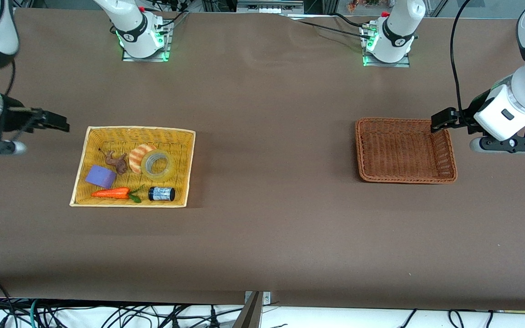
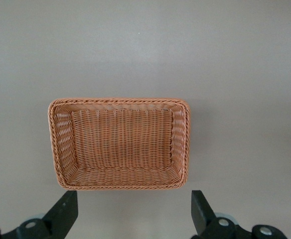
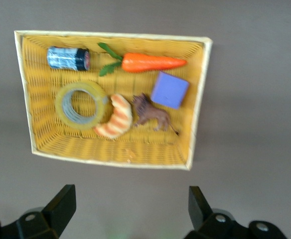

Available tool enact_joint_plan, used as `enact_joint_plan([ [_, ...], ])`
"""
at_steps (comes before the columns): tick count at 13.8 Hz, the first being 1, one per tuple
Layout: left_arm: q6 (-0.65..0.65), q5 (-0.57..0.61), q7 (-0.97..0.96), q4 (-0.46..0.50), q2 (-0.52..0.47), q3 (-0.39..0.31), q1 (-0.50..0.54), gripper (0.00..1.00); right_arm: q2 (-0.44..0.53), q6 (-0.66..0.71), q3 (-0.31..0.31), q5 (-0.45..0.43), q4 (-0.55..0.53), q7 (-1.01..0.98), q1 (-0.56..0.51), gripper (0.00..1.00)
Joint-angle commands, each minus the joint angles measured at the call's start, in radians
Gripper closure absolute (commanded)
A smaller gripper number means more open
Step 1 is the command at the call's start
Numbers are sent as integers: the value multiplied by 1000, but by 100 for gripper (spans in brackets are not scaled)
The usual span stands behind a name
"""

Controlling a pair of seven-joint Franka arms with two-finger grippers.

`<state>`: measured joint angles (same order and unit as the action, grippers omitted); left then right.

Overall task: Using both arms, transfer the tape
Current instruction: 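Reach the right gripper down to the tape roll in the yellow tray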

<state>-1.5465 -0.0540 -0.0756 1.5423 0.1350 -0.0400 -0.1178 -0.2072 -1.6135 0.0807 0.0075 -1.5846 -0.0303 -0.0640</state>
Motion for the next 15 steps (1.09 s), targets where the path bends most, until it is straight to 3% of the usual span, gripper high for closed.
enact_joint_plan([
  [1, 22, 13, -4, -30, 11, 5, 1, 0, -34, -125, 2, 14, -79, 106, 62, 0],
  [5, 20, 13, -4, -30, 11, 5, 1, 0, -47, -444, 1, 6, -297, 289, 202, 0],
  [12, 22, 13, -9, -30, 12, 5, -6, 0, -100, -784, 1, 6, -509, 391, 259, 0],
  [15, 23, 13, -30, -28, 12, 6, -11, 0, -130, -874, 1, 6, -548, 435, 286, 0],
])
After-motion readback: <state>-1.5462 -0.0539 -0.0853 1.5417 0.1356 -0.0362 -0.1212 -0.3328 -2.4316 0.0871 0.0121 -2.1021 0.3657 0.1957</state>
